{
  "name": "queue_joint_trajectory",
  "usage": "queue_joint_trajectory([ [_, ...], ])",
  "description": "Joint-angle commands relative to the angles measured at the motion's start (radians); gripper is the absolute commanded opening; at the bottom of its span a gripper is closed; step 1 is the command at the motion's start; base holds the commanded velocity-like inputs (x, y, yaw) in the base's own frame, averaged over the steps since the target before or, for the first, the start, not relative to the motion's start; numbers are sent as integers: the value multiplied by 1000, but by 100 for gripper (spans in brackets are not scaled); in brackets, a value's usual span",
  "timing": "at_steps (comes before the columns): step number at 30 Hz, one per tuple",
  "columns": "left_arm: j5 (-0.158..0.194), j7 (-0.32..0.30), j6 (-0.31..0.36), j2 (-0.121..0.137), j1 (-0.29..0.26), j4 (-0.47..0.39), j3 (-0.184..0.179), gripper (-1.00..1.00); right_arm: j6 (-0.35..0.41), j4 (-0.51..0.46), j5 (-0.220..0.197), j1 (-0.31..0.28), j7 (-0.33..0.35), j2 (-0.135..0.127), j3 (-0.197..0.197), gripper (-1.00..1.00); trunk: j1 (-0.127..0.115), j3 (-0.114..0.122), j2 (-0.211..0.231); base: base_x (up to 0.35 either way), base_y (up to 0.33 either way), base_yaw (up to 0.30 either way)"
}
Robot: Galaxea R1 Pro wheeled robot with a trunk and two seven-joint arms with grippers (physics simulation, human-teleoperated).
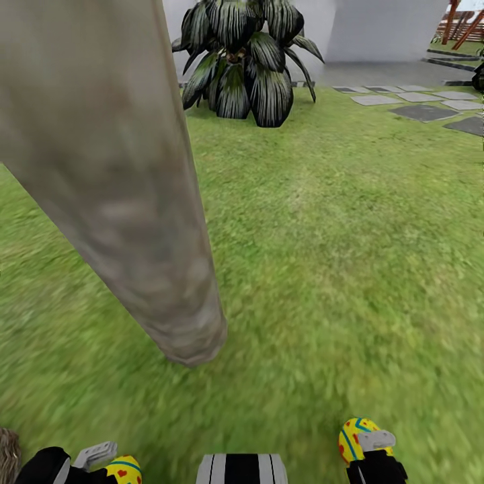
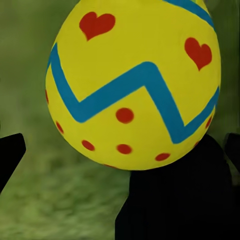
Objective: Take the three Easter eggs out of the wicker basket on the lawn in the garden, then place them on the lawn next to a single tree (choose any tree) so that all three eggs are next to the same tree and none are left in the basket.
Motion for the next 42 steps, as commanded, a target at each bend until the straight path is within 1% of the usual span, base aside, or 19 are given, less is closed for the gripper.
queue_joint_trajectory([
  [1, 6, -1, 5, 0, 0, 0, 2, 100, 3, -1, -3, 0, -3, 1, -1, 100, -1, 3, 0, 0, 0, 0],
  [5, 9, -1, 5, 1, 0, 1, 3, 100, 3, 0, -3, 0, -3, 1, -1, 100, -2, 19, 1, -13, 0, 0],
  [7, 9, -1, 5, 0, 0, 1, 3, 100, 3, 0, -3, 0, -3, 1, -1, 100, -3, 26, 1, -233, 0, 0],
  [26, 7, -7, 5, 0, 0, 1, 3, 100, 3, -1, -3, 0, -3, 1, -3, 100, -12, 100, 6, -333, 0, 0],
  [28, 7, -7, 5, 0, 0, 1, 3, 100, 2, -1, -4, 0, -3, 0, -4, 100, -13, 108, 6, -336, 0, 0],
  [30, 7, -7, 5, 0, 0, 1, 3, 100, 2, -1, -15, 0, -3, 0, -3, 100, -14, 115, 7, -336, 0, 0],
  [31, 7, -7, 5, 0, 0, 1, 3, 100, 3, -1, -23, 0, -4, 0, -2, 100, -14, 119, 7, -336, 0, 86],
  [34, 7, -7, 5, -1, 0, 1, 2, 100, 2, -1, -30, 0, -7, 0, -2, 100, -15, 132, 8, -336, 0, 193],
  [42, 7, -7, 5, -2, 0, 0, 2, 100, 2, 0, -32, 0, -8, 1, -1, 100, -19, 167, 10, -336, 0, 265],
])
